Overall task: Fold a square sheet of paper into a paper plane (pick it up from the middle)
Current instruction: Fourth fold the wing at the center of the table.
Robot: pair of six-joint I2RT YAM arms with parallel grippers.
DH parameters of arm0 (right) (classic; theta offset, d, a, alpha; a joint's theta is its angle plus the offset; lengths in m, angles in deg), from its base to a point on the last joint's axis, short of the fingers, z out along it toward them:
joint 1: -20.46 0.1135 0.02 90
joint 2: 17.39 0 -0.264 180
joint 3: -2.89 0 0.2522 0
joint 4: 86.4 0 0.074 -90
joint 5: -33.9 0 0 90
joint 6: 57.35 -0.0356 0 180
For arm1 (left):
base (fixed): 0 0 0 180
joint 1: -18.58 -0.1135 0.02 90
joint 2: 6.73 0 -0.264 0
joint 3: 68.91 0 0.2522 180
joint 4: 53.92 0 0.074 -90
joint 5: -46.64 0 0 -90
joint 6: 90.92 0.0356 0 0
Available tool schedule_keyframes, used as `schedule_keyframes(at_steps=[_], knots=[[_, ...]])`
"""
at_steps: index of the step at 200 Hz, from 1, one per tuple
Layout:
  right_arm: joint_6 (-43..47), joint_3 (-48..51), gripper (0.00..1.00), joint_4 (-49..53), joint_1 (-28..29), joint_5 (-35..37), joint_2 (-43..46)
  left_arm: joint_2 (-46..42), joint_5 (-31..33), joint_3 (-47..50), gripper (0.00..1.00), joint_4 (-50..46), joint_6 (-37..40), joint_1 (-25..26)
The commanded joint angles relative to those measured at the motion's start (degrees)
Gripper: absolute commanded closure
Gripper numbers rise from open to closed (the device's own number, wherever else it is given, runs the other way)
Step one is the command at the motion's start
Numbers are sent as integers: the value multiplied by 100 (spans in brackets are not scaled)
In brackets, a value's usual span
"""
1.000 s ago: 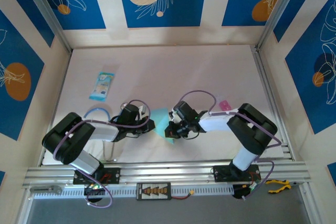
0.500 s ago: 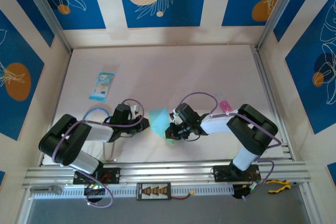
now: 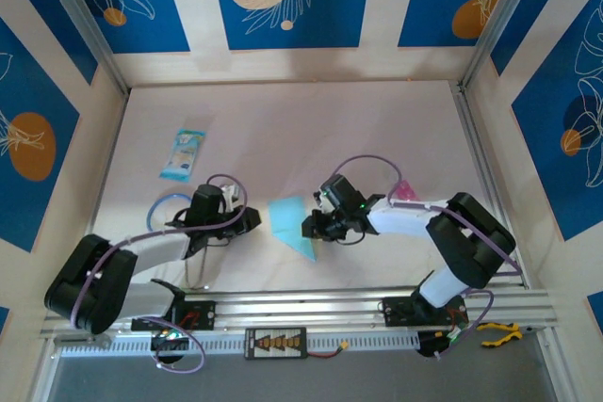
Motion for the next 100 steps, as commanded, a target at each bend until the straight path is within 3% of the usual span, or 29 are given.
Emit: schedule_keyframes(at_steps=[1,71,100], knots=[[271,-288,71,452,-146,174,-129,-185,-66,-112,74,-512,104,-65],[407,-678,70,456,-157,-61,-770,-304,-93,-103,70,-691,93,-60],[398,-659,77,392,-131,-84,-774,-255,-146,-107,70,-669,105,-60]])
